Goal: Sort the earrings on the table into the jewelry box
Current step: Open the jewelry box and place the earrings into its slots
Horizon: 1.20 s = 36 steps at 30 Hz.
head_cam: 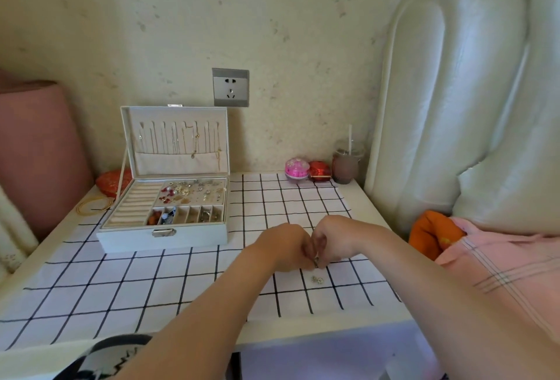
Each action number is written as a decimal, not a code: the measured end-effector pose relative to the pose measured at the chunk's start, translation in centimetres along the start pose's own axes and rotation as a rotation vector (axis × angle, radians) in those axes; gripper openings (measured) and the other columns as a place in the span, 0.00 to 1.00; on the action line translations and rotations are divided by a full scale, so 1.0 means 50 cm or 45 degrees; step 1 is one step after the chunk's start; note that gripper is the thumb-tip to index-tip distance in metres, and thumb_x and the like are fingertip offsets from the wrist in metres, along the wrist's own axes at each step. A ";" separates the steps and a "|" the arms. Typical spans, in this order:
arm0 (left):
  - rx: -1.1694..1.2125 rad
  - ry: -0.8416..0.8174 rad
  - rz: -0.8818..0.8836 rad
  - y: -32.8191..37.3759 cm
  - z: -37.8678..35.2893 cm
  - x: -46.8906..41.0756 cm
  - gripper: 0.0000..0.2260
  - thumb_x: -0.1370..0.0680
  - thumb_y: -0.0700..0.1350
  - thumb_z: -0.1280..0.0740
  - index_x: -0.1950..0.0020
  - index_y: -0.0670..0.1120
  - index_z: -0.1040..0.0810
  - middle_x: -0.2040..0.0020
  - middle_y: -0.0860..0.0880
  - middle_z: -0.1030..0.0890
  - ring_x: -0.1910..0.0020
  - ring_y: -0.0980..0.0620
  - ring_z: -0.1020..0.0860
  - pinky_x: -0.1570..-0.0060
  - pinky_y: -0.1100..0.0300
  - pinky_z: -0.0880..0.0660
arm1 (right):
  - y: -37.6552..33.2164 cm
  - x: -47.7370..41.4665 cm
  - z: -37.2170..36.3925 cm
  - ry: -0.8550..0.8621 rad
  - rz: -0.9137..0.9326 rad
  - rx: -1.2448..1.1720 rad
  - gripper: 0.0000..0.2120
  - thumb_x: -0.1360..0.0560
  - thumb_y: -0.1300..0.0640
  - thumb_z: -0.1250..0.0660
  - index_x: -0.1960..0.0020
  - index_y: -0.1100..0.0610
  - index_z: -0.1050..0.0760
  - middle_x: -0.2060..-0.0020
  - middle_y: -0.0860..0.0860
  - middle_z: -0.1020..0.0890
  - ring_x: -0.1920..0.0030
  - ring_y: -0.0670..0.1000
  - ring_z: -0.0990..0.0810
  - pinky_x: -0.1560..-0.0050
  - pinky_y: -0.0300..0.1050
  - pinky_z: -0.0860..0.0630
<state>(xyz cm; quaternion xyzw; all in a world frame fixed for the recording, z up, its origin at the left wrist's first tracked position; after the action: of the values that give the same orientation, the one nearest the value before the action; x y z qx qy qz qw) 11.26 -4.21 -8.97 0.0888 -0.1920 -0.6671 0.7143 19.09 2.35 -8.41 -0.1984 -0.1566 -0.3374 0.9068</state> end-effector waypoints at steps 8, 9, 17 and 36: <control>-0.065 0.053 0.040 -0.027 0.013 0.002 0.07 0.27 0.52 0.26 0.52 0.53 0.15 0.53 0.56 0.17 0.53 0.55 0.21 0.54 0.59 0.24 | -0.003 -0.002 -0.004 -0.021 0.012 -0.062 0.04 0.30 0.56 0.23 0.59 0.47 0.15 0.64 0.41 0.16 0.58 0.47 0.17 0.58 0.39 0.23; -0.074 0.056 0.036 -0.032 0.017 0.005 0.07 0.27 0.52 0.27 0.51 0.54 0.15 0.52 0.56 0.16 0.52 0.55 0.21 0.54 0.59 0.24 | -0.005 -0.003 -0.003 -0.020 0.011 -0.065 0.05 0.30 0.57 0.23 0.59 0.47 0.15 0.62 0.42 0.16 0.56 0.48 0.17 0.59 0.39 0.23; -0.138 0.049 0.047 -0.052 0.024 0.018 0.06 0.26 0.49 0.30 0.51 0.53 0.15 0.51 0.54 0.17 0.51 0.53 0.20 0.54 0.59 0.24 | -0.040 -0.008 -0.006 -0.023 0.070 -0.073 0.07 0.31 0.56 0.21 0.56 0.47 0.16 0.60 0.43 0.17 0.57 0.47 0.18 0.61 0.38 0.24; 0.198 0.081 0.042 -0.126 0.142 0.065 0.09 0.20 0.40 0.36 0.52 0.52 0.18 0.55 0.54 0.17 0.63 0.57 0.20 0.56 0.61 0.22 | -0.127 -0.040 0.028 0.130 0.203 -0.263 0.05 0.29 0.57 0.23 0.54 0.51 0.17 0.65 0.47 0.17 0.69 0.47 0.20 0.62 0.43 0.23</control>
<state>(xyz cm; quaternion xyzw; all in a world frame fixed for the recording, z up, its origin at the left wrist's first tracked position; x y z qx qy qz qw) 2.79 -7.10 -4.40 0.1622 -0.2220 -0.6350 0.7220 13.16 -0.28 -6.42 -0.2850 -0.0584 -0.2881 0.9124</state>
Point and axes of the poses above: each hand's wrist, its own x-axis away from the middle knuckle, its own z-axis out of the back of the hand, y = z × x, the point moved 7 cm from there along -x, towards the middle knuckle
